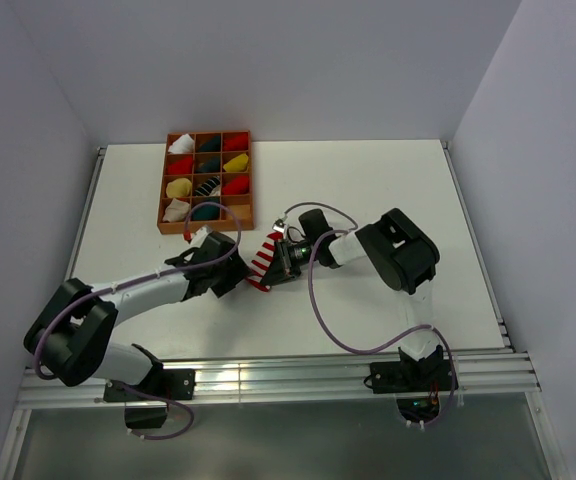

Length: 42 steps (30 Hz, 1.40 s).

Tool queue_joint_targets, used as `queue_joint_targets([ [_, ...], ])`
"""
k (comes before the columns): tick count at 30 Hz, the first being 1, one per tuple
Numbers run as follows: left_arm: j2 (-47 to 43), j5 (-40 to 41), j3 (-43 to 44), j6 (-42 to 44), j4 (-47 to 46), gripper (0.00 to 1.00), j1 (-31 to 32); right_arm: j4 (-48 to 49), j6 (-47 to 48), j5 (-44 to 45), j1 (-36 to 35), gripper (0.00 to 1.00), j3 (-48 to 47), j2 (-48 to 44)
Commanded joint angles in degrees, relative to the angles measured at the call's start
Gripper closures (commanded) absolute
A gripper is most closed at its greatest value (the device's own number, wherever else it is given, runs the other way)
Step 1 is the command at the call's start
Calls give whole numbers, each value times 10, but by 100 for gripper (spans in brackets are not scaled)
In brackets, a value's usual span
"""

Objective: Roll the socks
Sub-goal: Roll the sock at the center of the board.

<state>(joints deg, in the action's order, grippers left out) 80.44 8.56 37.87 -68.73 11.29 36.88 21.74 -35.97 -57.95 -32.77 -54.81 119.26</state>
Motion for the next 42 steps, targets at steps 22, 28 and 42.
queue_joint_targets([
  [22, 126, 6, 35, 28, 30, 71, 2, -114, 24, 74, 3, 100, -9, 29],
  [28, 158, -4, 68, 68, 69, 99, 3, -93, 50, 129, 2, 95, 29, -36],
  [42, 156, 12, 179, 117, 211, 99, 14, -73, 193, 528, -121, 56, 145, -336],
])
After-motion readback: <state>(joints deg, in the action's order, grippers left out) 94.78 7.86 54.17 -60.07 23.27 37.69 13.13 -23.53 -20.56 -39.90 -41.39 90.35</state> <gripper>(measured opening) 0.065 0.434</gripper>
